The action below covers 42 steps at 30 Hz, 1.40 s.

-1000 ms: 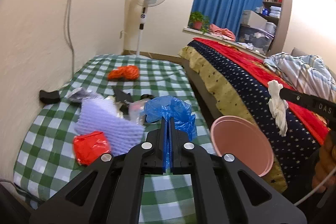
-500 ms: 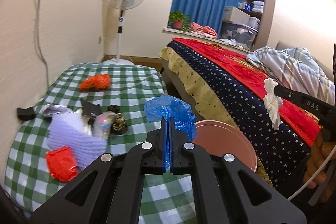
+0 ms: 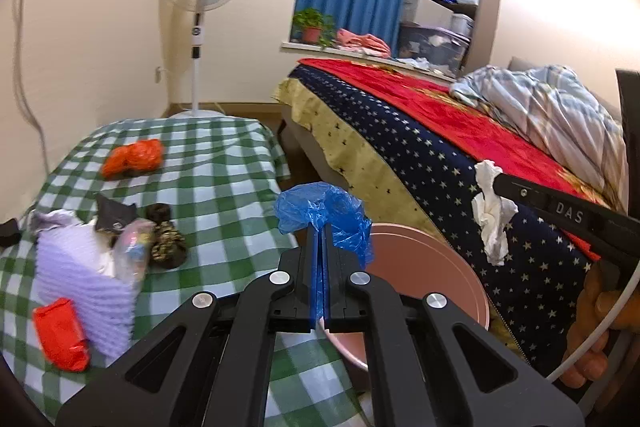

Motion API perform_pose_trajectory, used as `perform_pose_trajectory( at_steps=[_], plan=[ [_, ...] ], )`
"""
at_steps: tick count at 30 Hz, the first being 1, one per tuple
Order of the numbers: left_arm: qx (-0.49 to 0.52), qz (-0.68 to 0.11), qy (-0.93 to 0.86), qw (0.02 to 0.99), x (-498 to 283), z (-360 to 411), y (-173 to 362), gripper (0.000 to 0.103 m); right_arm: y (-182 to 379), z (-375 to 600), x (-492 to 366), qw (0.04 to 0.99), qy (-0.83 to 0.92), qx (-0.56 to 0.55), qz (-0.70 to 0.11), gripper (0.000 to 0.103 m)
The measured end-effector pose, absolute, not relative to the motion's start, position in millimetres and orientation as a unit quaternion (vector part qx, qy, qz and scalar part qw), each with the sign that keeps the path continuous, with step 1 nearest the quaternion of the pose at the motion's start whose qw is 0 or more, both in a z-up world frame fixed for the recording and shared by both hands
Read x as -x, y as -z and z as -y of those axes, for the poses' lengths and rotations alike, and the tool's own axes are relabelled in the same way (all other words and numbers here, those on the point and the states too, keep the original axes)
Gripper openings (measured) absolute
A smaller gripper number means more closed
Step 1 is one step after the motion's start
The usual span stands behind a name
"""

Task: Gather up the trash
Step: 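Carry the white tissue in the right tool while the left tool carries the blue bag to the pink bin, then open the right tool over the pink bin while the left tool releases the blue bag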

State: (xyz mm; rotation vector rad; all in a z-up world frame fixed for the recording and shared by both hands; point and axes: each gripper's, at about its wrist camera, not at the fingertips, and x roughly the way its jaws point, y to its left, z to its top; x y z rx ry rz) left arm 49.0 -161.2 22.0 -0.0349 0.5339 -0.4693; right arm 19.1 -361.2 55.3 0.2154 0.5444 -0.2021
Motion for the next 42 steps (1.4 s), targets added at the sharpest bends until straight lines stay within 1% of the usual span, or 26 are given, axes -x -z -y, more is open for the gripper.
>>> perform_pose_trajectory(
  at_steps=[8, 17, 35, 38, 39, 40, 41, 42],
  plan=[
    [0.002, -0.276, 0.259, 0.926, -59.8, 186.8, -0.4, 0.001, -44.6, 371.7, -23.3, 0.945, 0.130, -0.106, -0.280, 0.007],
    [0.008, -0.297, 0.278, 0.914, -68.0, 197.3, 14.3, 0.001, -38.4, 376.9, -25.0, 0.940, 0.149, -0.102, -0.288, 0.007],
    [0.013, -0.305, 0.285, 0.909, -69.7, 207.9, 19.9, 0.001, -37.4, 380.8, -23.8, 0.938, 0.159, -0.107, -0.290, 0.007],
    [0.015, -0.306, 0.284, 0.909, -69.2, 208.3, 19.8, 0.002, -37.3, 381.8, -23.1, 0.936, 0.163, -0.109, -0.291, 0.011],
    [0.018, -0.309, 0.283, 0.908, -69.6, 208.2, 20.0, 0.005, -37.2, 382.4, -22.8, 0.936, 0.167, -0.109, -0.291, 0.011],
    [0.020, -0.315, 0.285, 0.905, -70.6, 208.7, 21.6, 0.012, -37.0, 383.2, -22.9, 0.935, 0.170, -0.110, -0.292, 0.013],
    [0.018, -0.316, 0.282, 0.906, -69.9, 207.3, 21.9, 0.016, -36.7, 383.4, -22.9, 0.934, 0.172, -0.111, -0.293, 0.018],
    [0.016, -0.315, 0.278, 0.907, -69.6, 205.6, 22.0, 0.019, -36.7, 383.7, -22.9, 0.934, 0.174, -0.111, -0.293, 0.025]
  ],
)
